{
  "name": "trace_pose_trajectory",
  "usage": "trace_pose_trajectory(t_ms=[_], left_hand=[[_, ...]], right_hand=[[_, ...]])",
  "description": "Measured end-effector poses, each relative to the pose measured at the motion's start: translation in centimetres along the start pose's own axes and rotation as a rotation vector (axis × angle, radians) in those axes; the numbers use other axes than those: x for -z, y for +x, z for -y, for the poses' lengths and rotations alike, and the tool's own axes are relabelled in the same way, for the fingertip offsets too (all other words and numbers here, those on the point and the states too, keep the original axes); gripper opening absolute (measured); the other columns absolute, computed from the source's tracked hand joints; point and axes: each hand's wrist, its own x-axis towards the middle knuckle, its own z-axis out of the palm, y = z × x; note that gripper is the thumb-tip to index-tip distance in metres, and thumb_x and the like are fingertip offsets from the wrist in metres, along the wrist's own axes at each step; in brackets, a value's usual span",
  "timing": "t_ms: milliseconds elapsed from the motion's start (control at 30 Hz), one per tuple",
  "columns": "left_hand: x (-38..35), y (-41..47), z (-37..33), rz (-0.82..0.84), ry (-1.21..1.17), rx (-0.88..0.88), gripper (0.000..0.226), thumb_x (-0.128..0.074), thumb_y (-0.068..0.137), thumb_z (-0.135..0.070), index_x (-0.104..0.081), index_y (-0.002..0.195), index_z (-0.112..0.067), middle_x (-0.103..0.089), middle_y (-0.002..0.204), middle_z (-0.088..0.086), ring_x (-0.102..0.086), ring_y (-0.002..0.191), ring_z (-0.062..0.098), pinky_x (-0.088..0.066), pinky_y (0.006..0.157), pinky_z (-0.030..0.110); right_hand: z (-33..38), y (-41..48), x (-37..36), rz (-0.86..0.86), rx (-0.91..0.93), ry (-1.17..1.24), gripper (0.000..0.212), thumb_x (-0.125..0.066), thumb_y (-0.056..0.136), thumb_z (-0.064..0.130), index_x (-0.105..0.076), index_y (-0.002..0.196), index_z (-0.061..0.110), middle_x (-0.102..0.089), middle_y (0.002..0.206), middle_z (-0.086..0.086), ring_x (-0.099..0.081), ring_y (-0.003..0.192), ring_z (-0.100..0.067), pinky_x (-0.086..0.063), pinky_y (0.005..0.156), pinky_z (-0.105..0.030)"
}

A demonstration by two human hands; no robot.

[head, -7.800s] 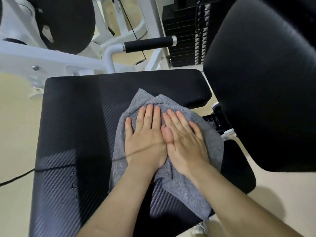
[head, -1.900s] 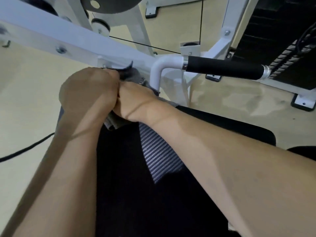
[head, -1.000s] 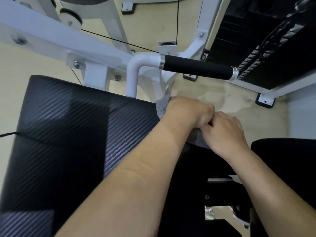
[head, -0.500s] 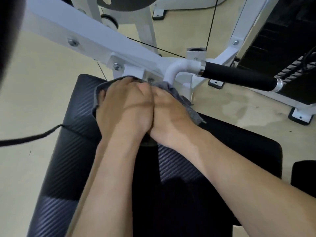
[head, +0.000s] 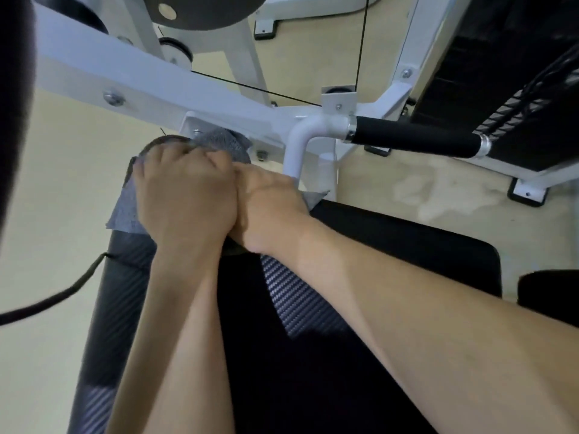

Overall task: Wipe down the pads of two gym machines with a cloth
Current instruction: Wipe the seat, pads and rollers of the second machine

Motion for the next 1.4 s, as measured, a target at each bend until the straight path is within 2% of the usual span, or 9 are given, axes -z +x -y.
trace_pose_trajectory(t_ms=[167, 433, 533, 667, 867, 1000, 1133, 1267, 1400], left_hand=[[-1.6, -4.6, -4.7, 0.131, 0.047, -0.094, 0.049, -0.025, 0.093, -0.036, -0.069, 0.108, -0.021, -0.061, 0.120, 0.005, -0.045, 0.123, 0.024, -0.016, 0.117, 0.044], [-4.7, -8.6, -11.7, 0.286, -0.005, -0.399, 0.050, -0.025, 0.091, -0.035, -0.071, 0.086, -0.017, -0.070, 0.097, 0.005, -0.056, 0.099, 0.027, -0.034, 0.092, 0.041], [-5.8, -10.1, -12.5, 0.255, -0.036, -0.523, 0.047, -0.024, 0.090, -0.036, -0.069, 0.091, -0.023, -0.070, 0.099, 0.002, -0.058, 0.100, 0.026, -0.029, 0.090, 0.039], [-5.8, -10.6, -10.9, 0.181, -0.015, -0.480, 0.035, -0.038, 0.091, -0.033, -0.069, 0.103, -0.021, -0.065, 0.119, 0.003, -0.057, 0.107, 0.024, -0.021, 0.093, 0.033], [-5.2, -10.3, -11.8, 0.246, 0.049, -0.494, 0.030, -0.042, 0.090, -0.034, -0.069, 0.098, -0.024, -0.065, 0.114, -0.003, -0.054, 0.112, 0.020, -0.009, 0.107, 0.039], [-6.2, -10.2, -15.6, 0.414, 0.220, -0.767, 0.039, -0.031, 0.097, -0.035, -0.065, 0.097, -0.017, -0.069, 0.101, 0.006, -0.062, 0.096, 0.030, -0.035, 0.093, 0.040], [-9.2, -8.5, -19.5, 0.763, 0.234, -0.797, 0.050, -0.024, 0.098, -0.043, -0.063, 0.112, -0.015, -0.064, 0.115, 0.012, -0.058, 0.101, 0.033, -0.037, 0.073, 0.037], [-11.3, -8.4, -23.1, 1.142, 0.232, -0.911, 0.056, -0.024, 0.096, -0.053, -0.060, 0.121, -0.017, -0.060, 0.128, 0.007, -0.054, 0.112, 0.027, -0.039, 0.088, 0.040], [-11.6, -10.1, -25.4, 1.261, 0.237, -1.080, 0.046, -0.046, 0.093, -0.046, -0.060, 0.125, -0.017, -0.061, 0.124, 0.003, -0.056, 0.106, 0.023, -0.041, 0.085, 0.033]], right_hand=[[-3.6, -6.0, 0.3, -0.126, -0.108, 0.090, 0.047, -0.052, 0.089, 0.025, -0.042, 0.135, 0.022, -0.054, 0.125, 0.001, -0.047, 0.114, -0.019, -0.031, 0.098, -0.030], [-9.6, -13.0, 0.9, -0.178, -0.440, -0.005, 0.052, -0.069, 0.075, 0.024, -0.048, 0.123, 0.019, -0.054, 0.119, 0.006, -0.040, 0.117, -0.012, -0.019, 0.103, -0.020], [-12.1, -15.6, -0.2, -0.264, -0.540, -0.148, 0.043, -0.047, 0.090, 0.027, -0.046, 0.131, 0.016, -0.054, 0.130, 0.001, -0.043, 0.124, -0.016, -0.026, 0.111, -0.031], [-12.5, -18.7, -2.0, -0.325, -0.785, -0.100, 0.052, -0.022, 0.099, 0.026, -0.018, 0.148, 0.008, -0.021, 0.156, -0.010, -0.018, 0.144, -0.022, -0.018, 0.118, -0.038], [-10.9, -18.5, -2.6, -0.286, -1.073, 0.165, 0.078, -0.031, 0.095, 0.045, 0.008, 0.147, 0.003, 0.010, 0.158, -0.015, 0.008, 0.146, -0.023, 0.002, 0.118, -0.035], [-12.3, -16.8, -2.5, -0.381, -1.168, 0.141, 0.085, -0.028, 0.091, 0.057, 0.008, 0.148, 0.005, 0.006, 0.158, -0.016, -0.003, 0.146, -0.028, -0.011, 0.115, -0.040], [-13.4, -17.2, -2.4, -0.506, -1.216, 0.259, 0.085, -0.031, 0.091, 0.057, 0.002, 0.149, 0.006, -0.019, 0.154, -0.016, -0.031, 0.135, -0.034, -0.035, 0.102, -0.041], [-12.1, -18.8, -3.2, -0.537, -1.284, 0.372, 0.078, -0.033, 0.093, 0.052, 0.000, 0.149, 0.010, -0.019, 0.155, -0.018, -0.022, 0.140, -0.031, -0.021, 0.110, -0.037], [-10.0, -20.8, -3.6, -0.441, -1.259, 0.357, 0.080, -0.035, 0.094, 0.047, 0.009, 0.148, 0.007, -0.004, 0.158, -0.015, -0.008, 0.144, -0.026, -0.006, 0.113, -0.028]])
